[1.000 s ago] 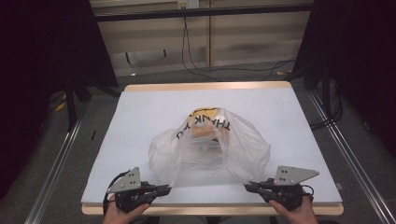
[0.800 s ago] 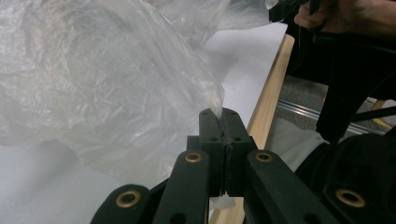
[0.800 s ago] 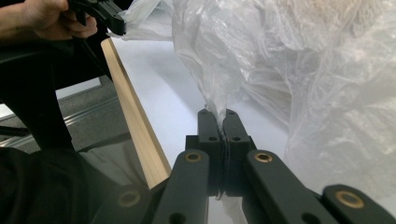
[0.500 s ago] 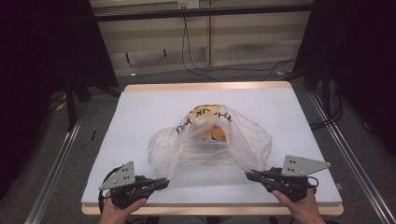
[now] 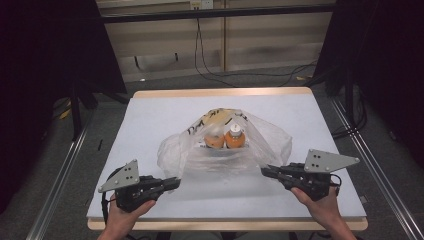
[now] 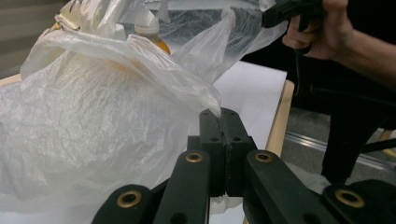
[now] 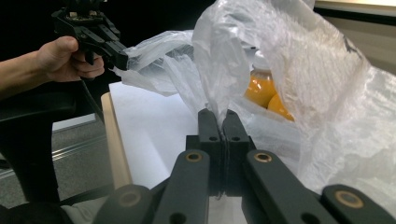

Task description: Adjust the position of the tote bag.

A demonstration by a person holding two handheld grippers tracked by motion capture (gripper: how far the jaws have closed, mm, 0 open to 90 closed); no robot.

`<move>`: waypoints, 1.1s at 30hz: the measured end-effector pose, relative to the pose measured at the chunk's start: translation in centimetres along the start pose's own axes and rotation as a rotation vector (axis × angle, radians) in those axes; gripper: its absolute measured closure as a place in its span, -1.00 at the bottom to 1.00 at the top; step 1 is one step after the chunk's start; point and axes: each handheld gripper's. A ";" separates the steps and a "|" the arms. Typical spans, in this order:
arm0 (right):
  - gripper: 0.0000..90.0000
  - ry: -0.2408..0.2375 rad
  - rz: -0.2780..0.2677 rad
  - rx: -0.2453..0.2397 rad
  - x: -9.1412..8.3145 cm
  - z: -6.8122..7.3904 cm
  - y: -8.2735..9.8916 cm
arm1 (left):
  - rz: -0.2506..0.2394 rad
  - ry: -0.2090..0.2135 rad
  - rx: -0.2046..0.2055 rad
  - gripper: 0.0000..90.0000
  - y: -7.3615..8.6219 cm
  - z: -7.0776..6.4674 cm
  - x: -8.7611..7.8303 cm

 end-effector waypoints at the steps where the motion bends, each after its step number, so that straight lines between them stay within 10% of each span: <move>1: 0.99 0.001 -0.004 -0.005 0.0 -0.1 -0.2 | -0.005 -0.005 0.005 0.99 -0.2 0.1 0.0; 33: 1.00 0.124 -0.197 -0.060 -3.2 -4.5 -7.2 | -0.201 -0.111 0.073 1.00 -8.6 3.8 -1.8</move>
Point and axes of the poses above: each handheld gripper's, and its own axes: x roughly forward along the jaws, y roughly out of its underside, z roughly to its left, and after that the axes turned 4 degrees about -y, right-handed
